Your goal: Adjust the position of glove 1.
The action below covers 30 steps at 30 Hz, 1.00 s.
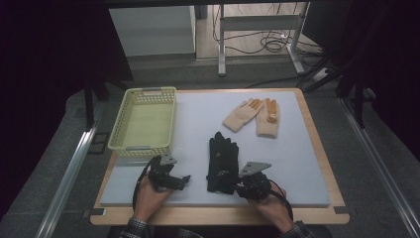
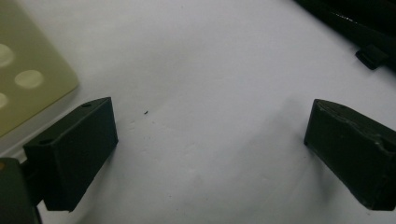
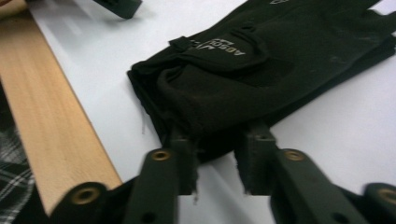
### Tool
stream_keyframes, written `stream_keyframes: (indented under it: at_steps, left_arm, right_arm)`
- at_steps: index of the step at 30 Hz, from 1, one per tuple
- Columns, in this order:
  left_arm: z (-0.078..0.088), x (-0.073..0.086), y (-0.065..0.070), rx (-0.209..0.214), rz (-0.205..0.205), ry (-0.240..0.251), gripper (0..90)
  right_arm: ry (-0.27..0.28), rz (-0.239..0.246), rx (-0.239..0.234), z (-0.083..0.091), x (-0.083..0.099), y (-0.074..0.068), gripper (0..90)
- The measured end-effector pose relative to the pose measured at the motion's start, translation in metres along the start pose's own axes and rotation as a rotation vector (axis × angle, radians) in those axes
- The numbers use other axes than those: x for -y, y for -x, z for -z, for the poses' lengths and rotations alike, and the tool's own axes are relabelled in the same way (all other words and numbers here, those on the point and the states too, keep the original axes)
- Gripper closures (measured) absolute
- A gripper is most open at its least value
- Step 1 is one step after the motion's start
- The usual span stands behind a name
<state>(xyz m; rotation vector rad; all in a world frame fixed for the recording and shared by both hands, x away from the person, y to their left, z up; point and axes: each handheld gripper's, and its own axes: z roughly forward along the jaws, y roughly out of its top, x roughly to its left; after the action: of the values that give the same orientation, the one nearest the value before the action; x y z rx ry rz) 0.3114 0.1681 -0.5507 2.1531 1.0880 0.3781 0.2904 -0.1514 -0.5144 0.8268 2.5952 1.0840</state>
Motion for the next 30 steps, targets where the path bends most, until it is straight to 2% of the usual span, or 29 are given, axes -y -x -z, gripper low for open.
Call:
stream_keyframes:
  at_steps: [2, 4, 10, 14, 17, 22, 24, 27, 28, 30]
  left_arm:
    - [0.000, 0.000, 0.000, 0.000, 0.000, 0.002, 2.8]
    - [0.000, 0.000, 0.000, 0.000, 0.000, 0.002, 2.8]
    - [0.000, 0.000, 0.000, -0.001, 0.001, 0.002, 2.8]
    - [0.000, 0.000, 0.000, -0.001, 0.001, 0.002, 2.8]
    - [0.000, 0.000, 0.000, -0.001, 0.001, 0.002, 2.8]
    - [0.000, 0.000, 0.000, 0.000, 0.003, 0.002, 2.8]
    - [0.000, 0.000, 0.000, 0.000, 0.000, 0.000, 2.8]
    - [0.000, 0.000, 0.000, 0.000, 0.000, 0.000, 2.8]
    - [0.000, 0.000, 0.000, 0.000, 0.000, 0.000, 2.8]
    - [0.000, 0.000, 0.000, 0.000, 0.000, 0.000, 2.8]
  right_arm:
    - [0.005, 0.001, 0.015, 0.004, 0.001, 0.002, 61.2]
    - [0.001, -0.002, 0.006, 0.009, 0.003, 0.004, 57.1]
    - [0.015, -0.008, -0.003, 0.028, 0.007, 0.005, 52.9]
    - [0.041, 0.005, 0.000, 0.034, -0.001, 0.001, 49.3]
    - [0.057, 0.015, -0.035, 0.026, -0.013, -0.003, 46.0]
    - [0.048, 0.061, -0.091, -0.005, -0.033, -0.015, 43.5]
    - [0.021, 0.082, -0.099, -0.018, -0.038, -0.019, 44.3]
    - [-0.035, 0.130, -0.066, -0.034, -0.035, -0.021, 52.1]
    - [-0.039, 0.140, -0.066, -0.037, -0.033, -0.021, 56.4]
    - [-0.025, 0.150, -0.049, -0.037, -0.029, -0.022, 74.2]
